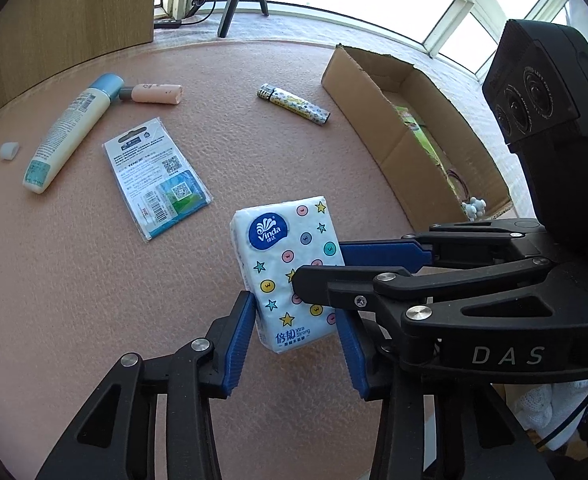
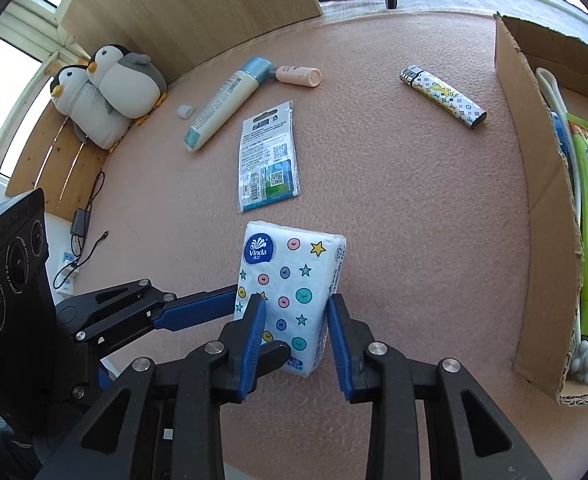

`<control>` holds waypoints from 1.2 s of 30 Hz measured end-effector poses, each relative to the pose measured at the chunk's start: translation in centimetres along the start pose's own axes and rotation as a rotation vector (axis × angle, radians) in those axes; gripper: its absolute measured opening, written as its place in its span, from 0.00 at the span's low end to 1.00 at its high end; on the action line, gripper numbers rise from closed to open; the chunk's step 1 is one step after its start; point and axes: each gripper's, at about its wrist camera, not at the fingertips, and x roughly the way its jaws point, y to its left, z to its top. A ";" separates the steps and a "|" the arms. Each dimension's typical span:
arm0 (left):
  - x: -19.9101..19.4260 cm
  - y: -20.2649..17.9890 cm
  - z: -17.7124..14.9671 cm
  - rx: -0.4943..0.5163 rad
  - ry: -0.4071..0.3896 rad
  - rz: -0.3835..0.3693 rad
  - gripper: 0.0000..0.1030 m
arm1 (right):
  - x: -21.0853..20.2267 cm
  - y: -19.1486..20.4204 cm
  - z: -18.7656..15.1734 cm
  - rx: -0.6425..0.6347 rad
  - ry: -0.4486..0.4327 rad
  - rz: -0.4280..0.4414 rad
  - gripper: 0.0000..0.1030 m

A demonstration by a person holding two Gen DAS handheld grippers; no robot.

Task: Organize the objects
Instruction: 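Lift the tissue pack with the right tool and carry it over the box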

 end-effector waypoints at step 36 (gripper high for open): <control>7.4 -21.4 11.5 0.243 -0.060 -0.140 0.43 | -15.4 -17.6 -1.0 0.199 -0.252 -0.160 0.28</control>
